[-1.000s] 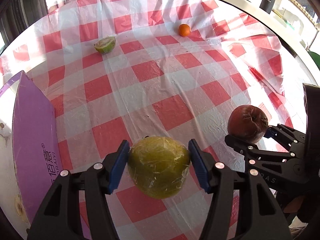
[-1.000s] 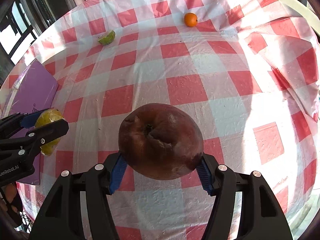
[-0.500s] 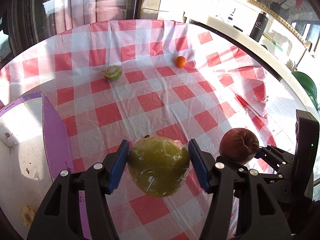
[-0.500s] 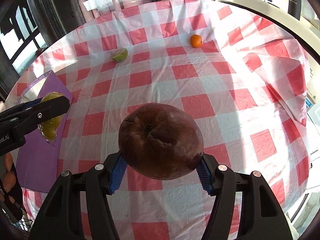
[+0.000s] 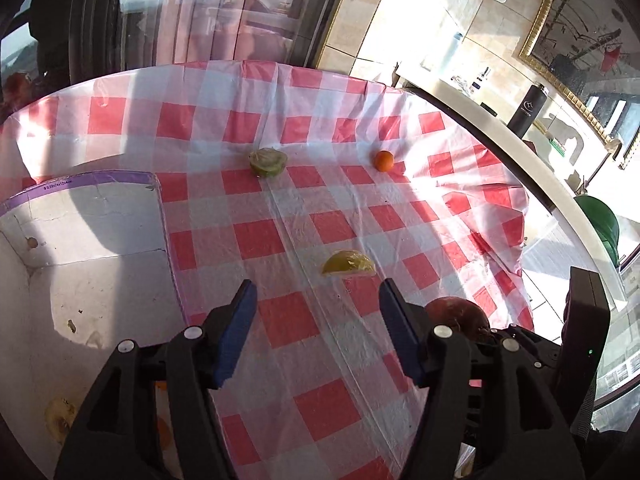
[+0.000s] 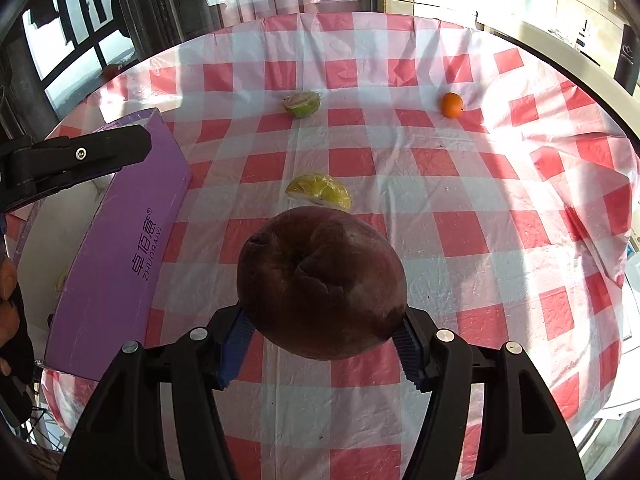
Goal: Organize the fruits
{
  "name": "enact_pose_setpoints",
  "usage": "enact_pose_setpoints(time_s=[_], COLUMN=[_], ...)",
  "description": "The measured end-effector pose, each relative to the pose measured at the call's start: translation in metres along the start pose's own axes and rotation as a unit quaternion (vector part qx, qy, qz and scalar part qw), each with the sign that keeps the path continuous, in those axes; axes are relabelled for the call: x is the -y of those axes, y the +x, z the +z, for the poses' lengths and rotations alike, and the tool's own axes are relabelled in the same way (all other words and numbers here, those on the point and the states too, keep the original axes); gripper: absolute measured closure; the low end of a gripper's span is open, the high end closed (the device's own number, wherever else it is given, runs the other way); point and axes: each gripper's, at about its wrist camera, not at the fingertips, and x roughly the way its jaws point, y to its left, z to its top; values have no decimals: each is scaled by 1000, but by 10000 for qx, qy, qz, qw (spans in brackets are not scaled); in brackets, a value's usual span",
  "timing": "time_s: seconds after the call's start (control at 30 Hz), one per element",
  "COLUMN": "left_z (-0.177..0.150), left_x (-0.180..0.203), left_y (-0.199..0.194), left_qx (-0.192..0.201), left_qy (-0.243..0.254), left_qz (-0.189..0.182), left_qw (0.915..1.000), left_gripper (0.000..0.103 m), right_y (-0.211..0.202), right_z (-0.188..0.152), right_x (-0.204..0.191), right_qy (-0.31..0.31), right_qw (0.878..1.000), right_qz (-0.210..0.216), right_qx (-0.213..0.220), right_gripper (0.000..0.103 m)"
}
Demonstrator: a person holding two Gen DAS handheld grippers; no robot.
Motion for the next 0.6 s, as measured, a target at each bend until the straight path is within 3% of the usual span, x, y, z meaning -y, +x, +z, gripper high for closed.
enact_pose_setpoints(time_s=[0.2,0.33,0.43,0.6], left_z=[-10,-6,-1,16], left_x=[26,33,26,10], left_y=[36,75,111,168], left_qx=[-537,-824,-1001,-1266], left_qy=[253,-53,-352,-648], left_qz=[-44,-25,343,841], left_qw=[9982,9966,9938,9863], left_gripper=[28,22,15,14], right_y=[3,1,4,13], right_z=[-11,-19,-25,-30], right_x=[36,67,88,125], right_qy=[485,670,706,835], right_qw=[9984,9969,9962,9946], right_qz=[-241,-355,-386,-317], right_qx=[-161,-230,-334,-522], right_gripper=[42,42,42,42])
